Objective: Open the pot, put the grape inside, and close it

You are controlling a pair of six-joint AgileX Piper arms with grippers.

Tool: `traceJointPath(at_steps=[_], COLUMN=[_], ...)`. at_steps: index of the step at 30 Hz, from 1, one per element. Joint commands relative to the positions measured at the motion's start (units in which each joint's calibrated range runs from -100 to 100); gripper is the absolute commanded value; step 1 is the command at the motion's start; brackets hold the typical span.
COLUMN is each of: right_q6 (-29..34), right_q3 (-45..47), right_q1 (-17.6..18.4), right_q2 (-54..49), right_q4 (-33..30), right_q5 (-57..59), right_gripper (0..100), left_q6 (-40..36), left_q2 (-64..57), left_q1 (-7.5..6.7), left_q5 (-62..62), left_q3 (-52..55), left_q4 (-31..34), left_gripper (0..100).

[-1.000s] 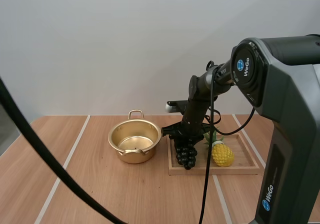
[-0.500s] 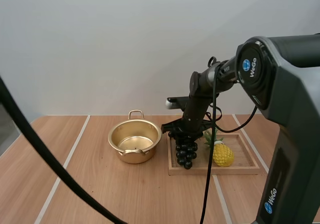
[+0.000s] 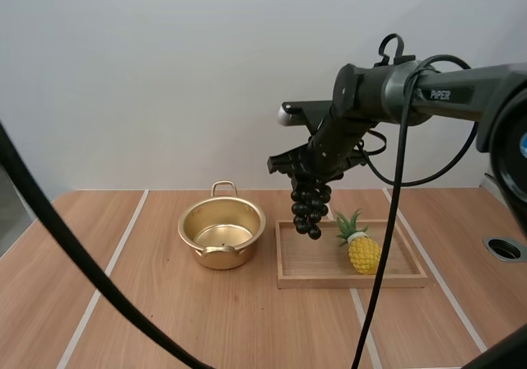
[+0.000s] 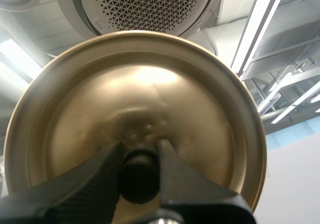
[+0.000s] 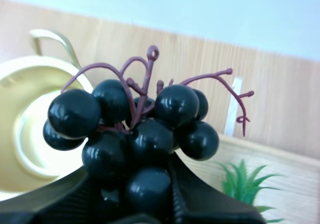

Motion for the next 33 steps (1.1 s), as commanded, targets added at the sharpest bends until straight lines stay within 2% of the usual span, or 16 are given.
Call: traceJointPath(at_steps=[1,9,17,22,27,29,33], right_q6=[-0.20,-0.20,-0.20,-0.20,-1.70,-2.95,-2.95], right_q3=[-3.25,-16.74,-30.16,-32.51,-32.51,-32.51,-32.51], right_q1=[-0.21,-0.21,-0.21,-0.21,-0.02,0.71,3.19], right_q2=[-4.67,-11.22,-11.41,-11.28,-10.87,-10.04,-7.12], right_q4=[-0.11,-0.22,-0.22,1.06,8.78,11.24,11.06], right_q5=[0.57,1.68,6.74,6.46,6.46,7.27,8.26], right_gripper=[0,0,0,0,0,0,0], left_q6=[-0.16,-0.16,-0.16,-0.16,-0.16,-0.16,-0.16], left_q2=[0.41,0.30,0.18,0.18,0.18,0.18,-0.06], left_q1=[0.00,0.00,0.00,0.00,0.00,0.00,0.00], left_q5=[-2.10,-2.08,-3.42,-3.99,-3.99,-4.15,-6.46], left_q3=[-0.20,-0.20,-0.20,-0.20,-0.20,-0.20,-0.20], left_q4=[-0.82,-0.82,-0.82,-0.82,-0.82,-0.49,-0.51], left_gripper=[0,0,0,0,0,0,0])
